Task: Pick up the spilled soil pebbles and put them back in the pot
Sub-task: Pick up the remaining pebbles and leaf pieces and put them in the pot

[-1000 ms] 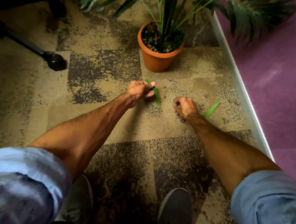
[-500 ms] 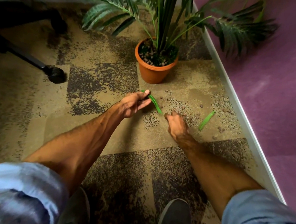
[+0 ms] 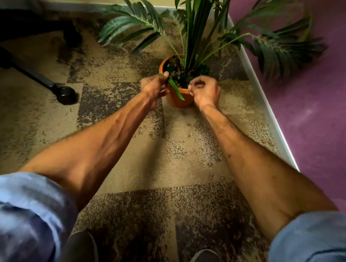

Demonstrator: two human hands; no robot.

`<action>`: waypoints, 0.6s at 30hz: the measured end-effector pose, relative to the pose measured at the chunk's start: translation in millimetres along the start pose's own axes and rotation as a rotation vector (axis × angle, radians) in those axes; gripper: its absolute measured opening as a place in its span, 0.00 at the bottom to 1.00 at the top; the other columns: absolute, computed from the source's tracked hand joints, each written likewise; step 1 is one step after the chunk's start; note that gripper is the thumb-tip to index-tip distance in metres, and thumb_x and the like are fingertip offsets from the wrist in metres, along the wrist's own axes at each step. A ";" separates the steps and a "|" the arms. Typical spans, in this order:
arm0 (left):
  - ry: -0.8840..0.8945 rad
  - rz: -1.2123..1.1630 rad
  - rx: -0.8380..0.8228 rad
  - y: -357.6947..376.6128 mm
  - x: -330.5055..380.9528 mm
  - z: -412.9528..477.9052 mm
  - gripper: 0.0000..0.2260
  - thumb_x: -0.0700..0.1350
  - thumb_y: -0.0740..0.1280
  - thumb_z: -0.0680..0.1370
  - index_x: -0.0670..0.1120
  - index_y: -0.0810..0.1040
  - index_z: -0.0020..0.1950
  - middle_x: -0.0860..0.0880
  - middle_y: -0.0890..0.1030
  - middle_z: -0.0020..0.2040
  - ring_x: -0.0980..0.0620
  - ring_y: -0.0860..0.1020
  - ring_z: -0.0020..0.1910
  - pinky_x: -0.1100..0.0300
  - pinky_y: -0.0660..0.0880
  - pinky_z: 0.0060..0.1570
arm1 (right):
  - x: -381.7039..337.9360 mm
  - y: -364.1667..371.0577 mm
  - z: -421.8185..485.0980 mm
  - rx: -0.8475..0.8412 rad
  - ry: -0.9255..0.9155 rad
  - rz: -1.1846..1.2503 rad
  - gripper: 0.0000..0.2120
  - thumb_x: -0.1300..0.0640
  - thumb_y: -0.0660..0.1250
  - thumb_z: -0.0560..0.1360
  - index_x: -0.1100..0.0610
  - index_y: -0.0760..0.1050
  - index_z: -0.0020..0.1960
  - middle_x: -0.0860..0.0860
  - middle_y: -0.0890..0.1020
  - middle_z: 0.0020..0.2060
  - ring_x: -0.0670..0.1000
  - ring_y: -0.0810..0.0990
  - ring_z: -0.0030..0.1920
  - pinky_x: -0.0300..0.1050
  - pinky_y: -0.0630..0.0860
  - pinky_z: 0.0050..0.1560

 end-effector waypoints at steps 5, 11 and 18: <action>0.070 0.199 0.135 -11.7 18.4 23.0 0.07 0.47 0.75 0.79 0.43 0.84 0.47 0.47 0.85 0.43 0.55 0.78 0.33 0.68 0.70 0.26 | -10.6 -2.0 11.7 -0.019 -0.042 -0.076 0.07 0.64 0.70 0.74 0.57 0.86 0.42 0.57 0.89 0.38 0.55 0.90 0.41 0.53 0.87 0.44; 0.125 0.289 0.171 -4.7 15.9 65.2 0.08 0.43 0.78 0.76 0.41 0.83 0.42 0.44 0.86 0.45 0.50 0.83 0.41 0.62 0.81 0.40 | -11.4 2.1 25.2 -0.007 -0.026 -0.175 0.07 0.60 0.70 0.76 0.56 0.87 0.47 0.56 0.90 0.45 0.54 0.89 0.50 0.48 0.86 0.52; 0.232 0.376 0.176 -10.2 6.2 75.1 0.20 0.45 0.78 0.76 0.39 0.84 0.66 0.40 0.86 0.62 0.45 0.85 0.61 0.49 0.83 0.62 | -7.5 0.7 33.3 0.010 -0.031 -0.146 0.03 0.58 0.74 0.74 0.53 0.87 0.45 0.47 0.87 0.38 0.31 0.79 0.29 0.24 0.68 0.29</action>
Point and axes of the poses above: each hand's wrist, its own z-axis towards the middle knuckle, its own y-axis out of the palm, x = y × z, the point moved 7 cm from there along z, towards the middle knuckle
